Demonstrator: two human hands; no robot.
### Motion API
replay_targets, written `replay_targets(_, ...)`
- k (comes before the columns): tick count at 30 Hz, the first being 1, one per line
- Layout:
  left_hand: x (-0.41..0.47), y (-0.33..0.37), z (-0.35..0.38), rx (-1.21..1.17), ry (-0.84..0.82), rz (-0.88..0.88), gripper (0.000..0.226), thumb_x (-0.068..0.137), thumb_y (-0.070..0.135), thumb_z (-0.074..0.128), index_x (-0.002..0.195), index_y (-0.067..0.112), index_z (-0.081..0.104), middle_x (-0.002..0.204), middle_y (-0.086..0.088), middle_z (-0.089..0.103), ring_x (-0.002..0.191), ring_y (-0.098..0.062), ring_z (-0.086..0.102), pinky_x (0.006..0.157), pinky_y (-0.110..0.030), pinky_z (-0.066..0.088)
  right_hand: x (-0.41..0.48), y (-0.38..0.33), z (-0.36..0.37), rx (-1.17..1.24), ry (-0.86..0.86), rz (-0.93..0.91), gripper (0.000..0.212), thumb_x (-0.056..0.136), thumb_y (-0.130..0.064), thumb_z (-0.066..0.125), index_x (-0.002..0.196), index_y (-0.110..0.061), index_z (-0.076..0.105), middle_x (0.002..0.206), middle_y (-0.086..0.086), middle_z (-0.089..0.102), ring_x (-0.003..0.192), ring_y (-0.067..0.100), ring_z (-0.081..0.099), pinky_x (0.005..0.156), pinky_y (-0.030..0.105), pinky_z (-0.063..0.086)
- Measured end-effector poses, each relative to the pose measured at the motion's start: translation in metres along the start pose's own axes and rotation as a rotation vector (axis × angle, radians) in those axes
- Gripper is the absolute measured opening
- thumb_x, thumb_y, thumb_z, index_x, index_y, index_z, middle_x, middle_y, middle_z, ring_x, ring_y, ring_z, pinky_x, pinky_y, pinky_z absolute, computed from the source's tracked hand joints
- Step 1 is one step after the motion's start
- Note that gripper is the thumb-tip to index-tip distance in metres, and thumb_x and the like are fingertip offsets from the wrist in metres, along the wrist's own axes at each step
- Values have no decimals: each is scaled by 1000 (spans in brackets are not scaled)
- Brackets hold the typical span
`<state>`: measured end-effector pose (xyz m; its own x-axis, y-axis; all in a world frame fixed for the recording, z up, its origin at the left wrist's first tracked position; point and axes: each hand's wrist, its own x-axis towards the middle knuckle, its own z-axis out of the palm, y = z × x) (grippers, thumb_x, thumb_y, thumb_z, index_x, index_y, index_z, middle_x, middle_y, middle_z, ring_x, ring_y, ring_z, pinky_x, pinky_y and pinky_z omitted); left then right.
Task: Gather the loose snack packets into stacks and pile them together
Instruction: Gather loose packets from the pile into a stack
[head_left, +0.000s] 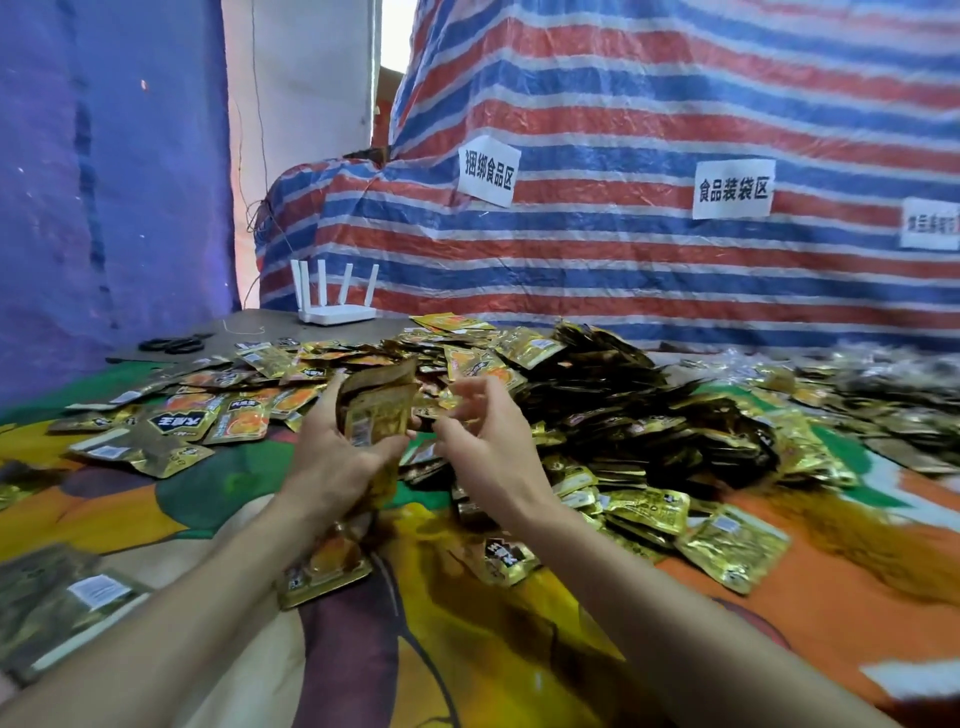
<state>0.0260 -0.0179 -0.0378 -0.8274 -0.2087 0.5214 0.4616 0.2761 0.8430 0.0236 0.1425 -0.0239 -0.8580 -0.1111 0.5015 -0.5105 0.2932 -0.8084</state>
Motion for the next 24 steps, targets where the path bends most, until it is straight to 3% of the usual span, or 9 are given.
replay_targets(2,-1,-4,-1,-8,-35,11,42,73,-4,83,108,8,64,85,6,78,80,-6,74,80,-30,61,-9,4,-25,-147,23,-5,19,91,-25,62,109,-26,57,82,-5,67,71,10,65,64,35,57)
replay_targets(5,0,-9,0,39,-112,15,36,74,-4,83,107,3,68,94,-10,78,93,-24,75,88,-39,58,-12,9,-76,-405,101,12,9,90,-34,63,93,-26,65,74,-7,69,66,12,66,64,41,57)
replay_targets(8,-1,-9,0,54,-135,42,28,73,-5,83,97,5,73,89,-4,78,89,-22,75,81,-25,58,-9,16,-143,-754,149,125,10,89,-35,63,85,-27,65,78,-10,68,73,15,66,63,34,55)
replay_targets(12,1,-16,-1,25,-148,14,25,76,-4,81,98,4,74,93,-9,78,92,-26,75,90,-46,57,-6,35,-228,-1181,22,456,8,86,-14,59,85,-15,67,86,5,69,83,27,68,72,36,59)
replay_targets(14,5,-19,-1,19,-143,-35,34,77,2,83,108,-1,70,103,-17,74,100,-33,71,94,-54,54,-14,48,-251,-1249,-42,545,10,90,-18,62,83,-11,65,84,7,69,83,28,70,64,32,54)
replay_targets(16,7,-24,0,5,-160,-52,38,77,4,84,110,-1,68,105,-18,73,102,-33,71,95,-55,54,-21,61,-263,-1253,-51,574,12,91,-22,63,89,-12,69,89,8,71,85,27,69,69,34,57)
replay_targets(20,7,-26,0,-9,-154,-37,35,77,5,84,108,1,70,102,-16,75,99,-32,72,93,-54,55,-27,81,-267,-1276,-48,598,23,86,-6,53,101,-13,70,90,6,70,84,25,68,72,35,59)
replay_targets(24,6,-20,-2,21,-169,61,22,76,-3,81,94,8,75,90,-5,78,88,-24,75,89,-54,57,-23,86,-264,-1392,-58,538,15,87,-4,54,88,-14,65,78,1,67,73,20,66,60,32,57)
